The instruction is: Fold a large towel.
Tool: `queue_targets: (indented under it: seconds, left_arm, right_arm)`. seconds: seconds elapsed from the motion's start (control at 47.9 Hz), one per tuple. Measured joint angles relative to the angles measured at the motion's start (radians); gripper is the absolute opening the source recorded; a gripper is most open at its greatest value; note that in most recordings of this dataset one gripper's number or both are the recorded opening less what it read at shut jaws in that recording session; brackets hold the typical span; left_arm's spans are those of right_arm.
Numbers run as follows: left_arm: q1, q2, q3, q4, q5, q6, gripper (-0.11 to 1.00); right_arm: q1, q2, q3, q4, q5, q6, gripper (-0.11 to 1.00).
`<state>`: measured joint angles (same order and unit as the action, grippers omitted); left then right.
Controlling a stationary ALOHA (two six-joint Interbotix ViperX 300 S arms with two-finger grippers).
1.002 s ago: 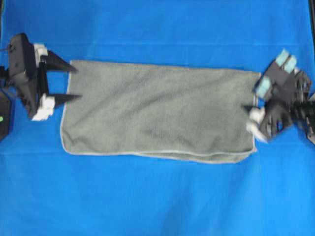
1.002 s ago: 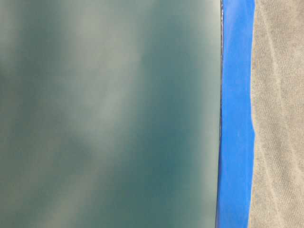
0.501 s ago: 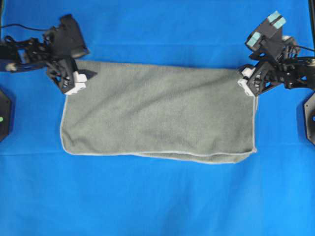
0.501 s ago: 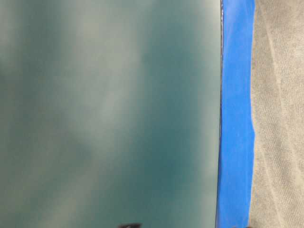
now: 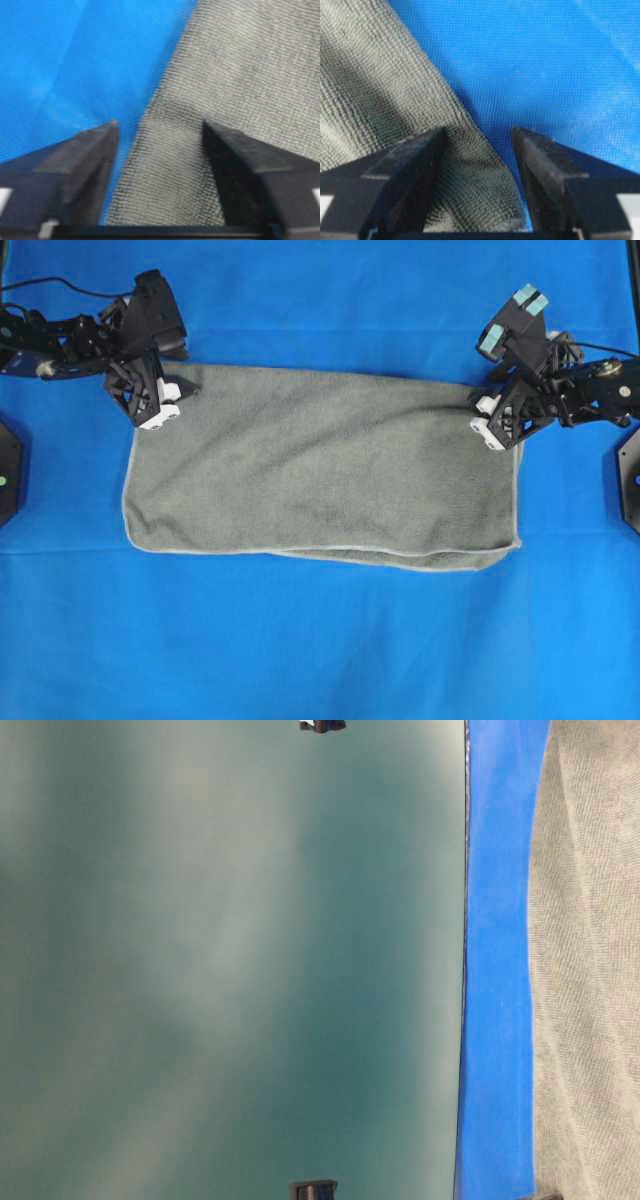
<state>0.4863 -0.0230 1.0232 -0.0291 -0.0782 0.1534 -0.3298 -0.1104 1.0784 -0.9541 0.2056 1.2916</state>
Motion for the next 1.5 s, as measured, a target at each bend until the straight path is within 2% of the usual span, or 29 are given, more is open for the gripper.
queue_targets:
  seconds: [0.083, 0.188, 0.25, 0.292, 0.417, 0.564, 0.751, 0.981, 1.127, 1.273, 1.503]
  left_arm:
    - [-0.002, -0.002, -0.008, 0.000, 0.040, -0.002, 0.30]
    - [-0.002, -0.002, -0.020, 0.000, 0.081, -0.003, 0.08]
    - [-0.002, -0.002, -0.026, 0.000, 0.103, -0.002, 0.04]
    - [-0.002, -0.003, -0.031, 0.000, 0.115, -0.002, 0.04]
    - [0.000, -0.015, -0.046, 0.000, 0.169, 0.000, 0.04]
    - [0.002, -0.094, -0.084, 0.000, 0.299, -0.003, 0.04]
    - [-0.002, -0.285, -0.147, 0.002, 0.459, -0.008, 0.04]
    - [-0.060, -0.518, -0.212, 0.002, 0.575, -0.009, 0.04]
    - [-0.089, -0.601, -0.224, 0.002, 0.597, -0.032, 0.04]
    - [-0.126, -0.623, -0.224, 0.000, 0.604, -0.048, 0.04]
    - [-0.275, -0.630, -0.261, -0.003, 0.606, -0.126, 0.04]
  right_arm:
    - [0.003, -0.002, 0.000, 0.002, -0.009, -0.006, 0.55]
    - [0.008, 0.000, 0.000, 0.002, -0.014, -0.011, 0.30]
    - [0.011, 0.000, -0.002, 0.002, -0.021, -0.009, 0.11]
    - [0.012, -0.003, -0.002, 0.002, -0.025, -0.011, 0.05]
    - [0.011, -0.014, 0.003, 0.002, -0.032, -0.011, 0.05]
    - [0.008, -0.104, 0.011, 0.002, -0.026, -0.012, 0.05]
    - [0.017, -0.334, 0.011, 0.003, 0.023, -0.014, 0.05]
    - [0.112, -0.594, -0.020, 0.006, 0.183, -0.041, 0.05]
    - [0.183, -0.676, -0.080, 0.028, 0.298, -0.097, 0.05]
    - [0.186, -0.670, -0.132, 0.058, 0.388, -0.158, 0.05]
    - [0.187, -0.612, -0.250, 0.074, 0.453, -0.324, 0.05]
